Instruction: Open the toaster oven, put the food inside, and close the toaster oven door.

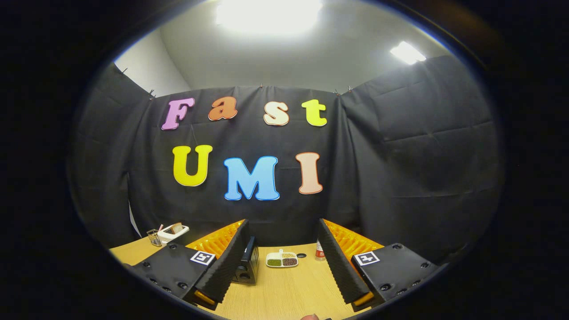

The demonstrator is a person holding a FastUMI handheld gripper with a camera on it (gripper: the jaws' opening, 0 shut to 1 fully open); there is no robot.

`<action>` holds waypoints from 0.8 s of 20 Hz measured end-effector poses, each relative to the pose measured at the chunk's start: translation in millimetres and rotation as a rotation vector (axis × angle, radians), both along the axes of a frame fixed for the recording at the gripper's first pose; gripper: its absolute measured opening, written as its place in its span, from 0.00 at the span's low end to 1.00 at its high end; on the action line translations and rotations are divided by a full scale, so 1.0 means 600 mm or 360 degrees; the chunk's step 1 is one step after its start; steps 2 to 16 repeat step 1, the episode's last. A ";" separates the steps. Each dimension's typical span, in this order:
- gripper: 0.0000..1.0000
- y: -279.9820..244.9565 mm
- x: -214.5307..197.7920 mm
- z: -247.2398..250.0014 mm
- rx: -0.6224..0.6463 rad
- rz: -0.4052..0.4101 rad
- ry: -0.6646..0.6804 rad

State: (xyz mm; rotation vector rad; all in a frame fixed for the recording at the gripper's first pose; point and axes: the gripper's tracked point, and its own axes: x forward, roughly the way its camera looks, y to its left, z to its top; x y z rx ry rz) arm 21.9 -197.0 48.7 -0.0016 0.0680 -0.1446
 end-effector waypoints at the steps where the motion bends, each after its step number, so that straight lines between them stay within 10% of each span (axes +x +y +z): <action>1: 0.97 0.001 0.001 -0.002 0.0000 0.0001 0.0000; 16: 0.97 0.001 0.001 -0.002 0.0000 0.0001 0.0000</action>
